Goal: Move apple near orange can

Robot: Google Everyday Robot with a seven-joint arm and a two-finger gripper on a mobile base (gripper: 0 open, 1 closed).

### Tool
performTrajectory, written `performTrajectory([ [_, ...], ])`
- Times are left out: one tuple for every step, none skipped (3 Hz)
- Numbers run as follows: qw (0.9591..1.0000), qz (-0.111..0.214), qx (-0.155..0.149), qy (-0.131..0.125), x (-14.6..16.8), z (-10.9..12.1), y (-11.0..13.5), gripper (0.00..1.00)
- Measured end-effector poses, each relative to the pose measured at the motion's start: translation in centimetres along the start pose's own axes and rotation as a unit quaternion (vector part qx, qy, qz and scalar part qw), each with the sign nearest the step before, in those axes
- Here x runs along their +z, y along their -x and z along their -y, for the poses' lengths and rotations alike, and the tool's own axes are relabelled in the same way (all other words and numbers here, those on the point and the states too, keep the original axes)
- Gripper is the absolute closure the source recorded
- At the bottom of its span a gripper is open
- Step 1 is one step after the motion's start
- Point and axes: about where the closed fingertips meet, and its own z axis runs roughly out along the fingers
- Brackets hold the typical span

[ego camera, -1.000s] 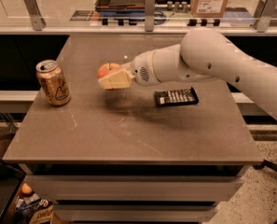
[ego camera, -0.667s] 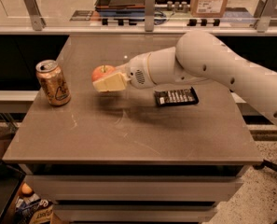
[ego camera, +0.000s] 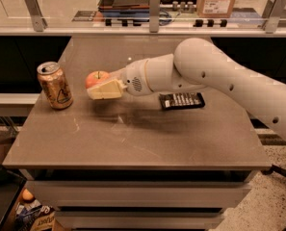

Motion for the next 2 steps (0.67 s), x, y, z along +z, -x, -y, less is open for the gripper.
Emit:
performTrajectory([
  [0.9997,-0.018,-0.005,-0.014,1.64,0.43,-1.67,1.0],
  [0.9997,-0.018,-0.011,-0.014,2.21,0.42,-1.95,1.0],
])
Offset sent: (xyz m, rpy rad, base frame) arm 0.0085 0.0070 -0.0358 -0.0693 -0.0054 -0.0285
